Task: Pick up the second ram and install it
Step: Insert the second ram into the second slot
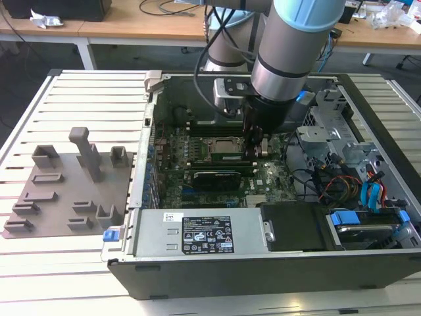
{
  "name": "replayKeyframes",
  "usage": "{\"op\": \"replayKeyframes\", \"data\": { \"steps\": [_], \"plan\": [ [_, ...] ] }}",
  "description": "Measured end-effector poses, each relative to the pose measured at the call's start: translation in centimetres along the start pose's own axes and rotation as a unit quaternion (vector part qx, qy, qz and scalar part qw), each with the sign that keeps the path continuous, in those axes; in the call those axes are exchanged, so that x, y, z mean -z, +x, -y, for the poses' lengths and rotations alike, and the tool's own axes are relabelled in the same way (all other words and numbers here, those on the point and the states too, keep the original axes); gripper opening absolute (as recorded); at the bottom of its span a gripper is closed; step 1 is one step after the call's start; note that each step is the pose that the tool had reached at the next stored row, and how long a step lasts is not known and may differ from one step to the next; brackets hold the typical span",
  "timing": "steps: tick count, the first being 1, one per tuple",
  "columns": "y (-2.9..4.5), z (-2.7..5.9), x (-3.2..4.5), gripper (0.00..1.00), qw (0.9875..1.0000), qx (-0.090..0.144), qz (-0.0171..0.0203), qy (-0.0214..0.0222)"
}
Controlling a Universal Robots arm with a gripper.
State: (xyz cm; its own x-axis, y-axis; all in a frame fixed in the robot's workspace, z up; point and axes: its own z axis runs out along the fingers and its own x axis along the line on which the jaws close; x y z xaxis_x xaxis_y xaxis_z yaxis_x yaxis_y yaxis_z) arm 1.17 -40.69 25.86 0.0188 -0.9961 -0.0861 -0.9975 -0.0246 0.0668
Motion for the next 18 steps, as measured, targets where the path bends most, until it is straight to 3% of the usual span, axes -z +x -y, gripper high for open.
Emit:
{"op": "replayKeyframes", "data": {
  "steps": [3, 9, 12, 18],
  "plan": [
    [-0.12, -0.14, -0.46, 0.14, 1.0000, 0.000, -0.0001, 0.0000],
    [-1.39, -2.25, -1.23, 0.14, 1.0000, -0.002, 0.0002, 0.0002],
    [-1.48, -2.82, -1.98, 0.14, 0.9997, -0.023, 0.0015, 0.0020],
    [-1.51, -3.27, -2.94, 0.14, 0.9997, -0.024, 0.0016, 0.0021]
  ]
}}
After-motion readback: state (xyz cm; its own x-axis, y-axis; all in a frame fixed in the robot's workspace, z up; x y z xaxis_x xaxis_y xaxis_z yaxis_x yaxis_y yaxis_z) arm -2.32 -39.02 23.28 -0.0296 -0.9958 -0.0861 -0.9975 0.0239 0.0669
